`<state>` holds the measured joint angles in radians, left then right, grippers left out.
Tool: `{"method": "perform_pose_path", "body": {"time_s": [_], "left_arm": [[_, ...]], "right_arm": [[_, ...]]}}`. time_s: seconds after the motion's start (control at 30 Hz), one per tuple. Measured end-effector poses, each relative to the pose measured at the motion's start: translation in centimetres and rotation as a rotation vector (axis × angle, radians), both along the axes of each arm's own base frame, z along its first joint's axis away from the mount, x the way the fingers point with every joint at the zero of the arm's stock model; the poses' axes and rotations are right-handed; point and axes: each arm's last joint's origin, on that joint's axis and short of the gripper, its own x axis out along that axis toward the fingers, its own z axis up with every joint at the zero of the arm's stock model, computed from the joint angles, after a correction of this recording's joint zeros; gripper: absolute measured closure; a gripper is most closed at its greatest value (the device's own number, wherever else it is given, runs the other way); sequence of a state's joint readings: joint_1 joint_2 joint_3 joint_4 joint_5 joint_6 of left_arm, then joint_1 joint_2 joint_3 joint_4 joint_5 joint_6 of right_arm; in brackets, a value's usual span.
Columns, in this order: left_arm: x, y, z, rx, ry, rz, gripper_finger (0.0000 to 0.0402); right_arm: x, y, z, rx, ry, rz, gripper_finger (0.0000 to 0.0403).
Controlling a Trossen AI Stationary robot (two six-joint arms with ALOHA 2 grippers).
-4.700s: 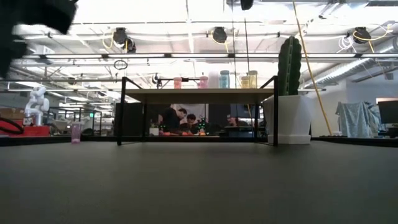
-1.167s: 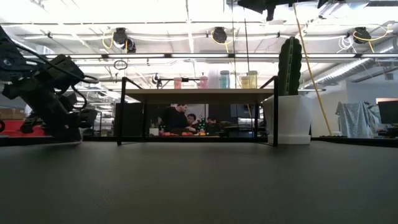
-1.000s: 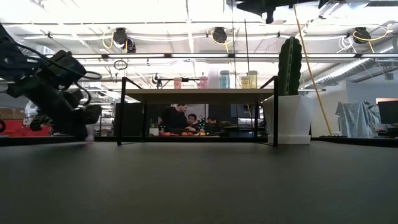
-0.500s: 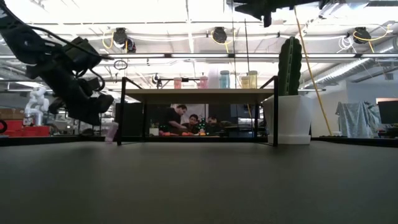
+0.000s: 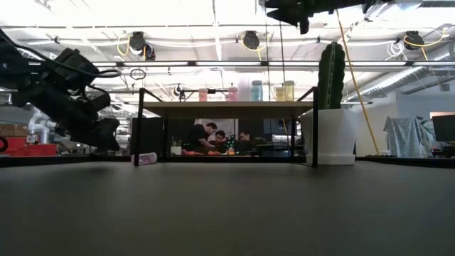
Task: Pick and place medicine bottles onto shelf by color
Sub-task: Put the purple pill bottle on the shelf aligned with the other purple pill bottles
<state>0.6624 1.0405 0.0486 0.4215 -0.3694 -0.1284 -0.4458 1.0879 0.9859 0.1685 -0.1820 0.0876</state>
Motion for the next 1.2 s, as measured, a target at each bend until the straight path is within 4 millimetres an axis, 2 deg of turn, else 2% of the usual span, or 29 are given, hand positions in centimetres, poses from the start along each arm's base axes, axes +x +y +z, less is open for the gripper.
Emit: {"method": "perform_pose_path", "body": {"time_s": [0.2,0.37,0.6,1.07,1.2], "left_arm": [[0.2,0.7,0.4,0.055,-0.018,-0.058,0.0163],[-0.3,1.8,-0.5,0.008,-0.007,-0.084,0.0176],[0.0,2.1,-1.0,0.019,0.000,-0.091,0.0176],[0.8,2.6,-0.3,-0.002,-0.083,-0.115,0.0176],[1.2,3.1,0.1,-0.017,-0.106,-0.048,0.0176]], "right_arm": [[0.7,-0.4,-0.4,0.008,-0.004,-0.029,0.0239],[1.3,-1.1,-0.6,0.023,-0.036,-0.039,0.0239],[1.2,-1.6,-0.7,0.034,-0.042,-0.060,0.0239],[0.9,-2.2,-0.6,0.048,-0.057,-0.087,0.0239],[0.9,-2.2,-0.6,0.048,-0.056,-0.081,0.0239]]}}
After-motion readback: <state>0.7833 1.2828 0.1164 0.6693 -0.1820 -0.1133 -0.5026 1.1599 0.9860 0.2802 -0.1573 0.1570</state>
